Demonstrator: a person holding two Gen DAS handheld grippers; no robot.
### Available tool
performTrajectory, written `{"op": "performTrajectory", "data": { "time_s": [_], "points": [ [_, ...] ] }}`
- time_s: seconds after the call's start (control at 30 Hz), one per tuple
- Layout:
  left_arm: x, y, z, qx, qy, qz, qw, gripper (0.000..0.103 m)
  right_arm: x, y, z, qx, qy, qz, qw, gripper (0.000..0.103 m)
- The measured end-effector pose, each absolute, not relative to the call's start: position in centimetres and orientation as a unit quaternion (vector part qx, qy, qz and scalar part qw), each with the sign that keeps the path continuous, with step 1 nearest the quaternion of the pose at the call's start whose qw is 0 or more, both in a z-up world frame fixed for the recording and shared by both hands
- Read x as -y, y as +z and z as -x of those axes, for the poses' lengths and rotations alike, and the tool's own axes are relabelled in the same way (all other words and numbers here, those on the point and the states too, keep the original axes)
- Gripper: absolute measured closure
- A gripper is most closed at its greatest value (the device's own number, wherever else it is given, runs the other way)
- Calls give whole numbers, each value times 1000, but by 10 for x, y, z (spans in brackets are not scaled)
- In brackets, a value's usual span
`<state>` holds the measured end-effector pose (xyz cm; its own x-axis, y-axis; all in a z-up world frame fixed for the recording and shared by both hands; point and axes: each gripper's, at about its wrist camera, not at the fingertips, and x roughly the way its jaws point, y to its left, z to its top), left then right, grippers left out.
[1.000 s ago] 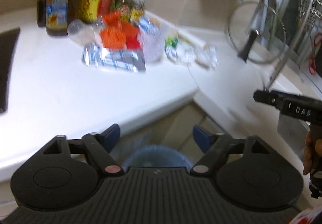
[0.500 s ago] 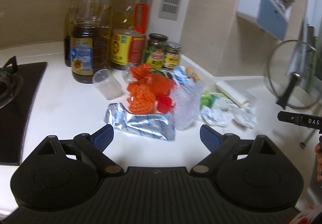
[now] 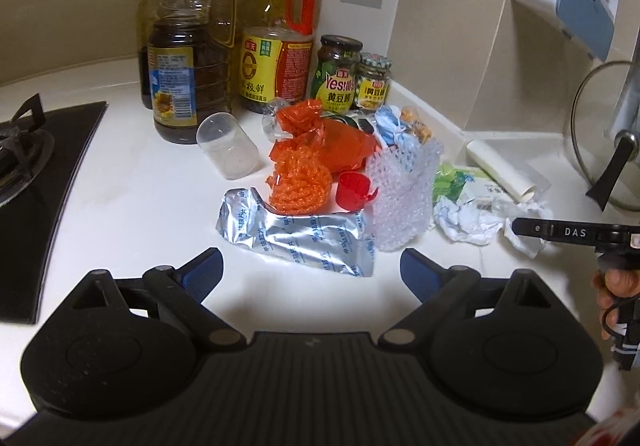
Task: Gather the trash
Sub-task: 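Grasp white crumpled tissue with the right tool while the left tool grasps the orange mesh bag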
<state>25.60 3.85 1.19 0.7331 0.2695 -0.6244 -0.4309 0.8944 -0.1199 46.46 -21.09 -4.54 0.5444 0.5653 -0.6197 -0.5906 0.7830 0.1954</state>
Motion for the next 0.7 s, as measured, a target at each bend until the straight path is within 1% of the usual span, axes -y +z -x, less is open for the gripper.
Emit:
{"op": "performTrajectory", "data": {
  "time_s": [0.03,0.07,0.1,0.13,0.2,0.4,0.5,0.57,0.63,0.67,0.7],
  "points": [
    [-41,11,-259,-314,189,126,922,9,212,-46,-463,-344,320,19,883,56],
    [-44,10,-261,-315,186,123,922,9,213,-44,-461,-341,320,16,884,60],
    [-47,8,-264,-316,185,121,923,9,214,-41,-458,-338,318,17,886,69],
    [-50,6,-267,-318,184,118,922,9,214,-38,-455,-334,313,22,889,74],
    [-56,1,-275,-327,181,107,921,9,217,-34,-447,-330,306,29,892,79],
    [-75,-2,-301,-323,167,83,928,9,231,-23,-421,-331,298,29,895,80],
    [-81,0,-320,-315,157,64,934,12,235,-19,-413,-331,293,26,897,80],
    [-82,-2,-333,-320,146,49,935,21,236,-15,-410,-330,292,22,897,80],
    [-83,-7,-345,-331,139,36,933,39,236,-12,-409,-331,292,17,897,80],
    [-83,-9,-350,-335,136,31,932,45,237,-11,-409,-331,292,15,897,80],
    [-83,-12,-354,-340,135,24,931,57,237,-11,-409,-332,290,14,898,80]
  ]
}}
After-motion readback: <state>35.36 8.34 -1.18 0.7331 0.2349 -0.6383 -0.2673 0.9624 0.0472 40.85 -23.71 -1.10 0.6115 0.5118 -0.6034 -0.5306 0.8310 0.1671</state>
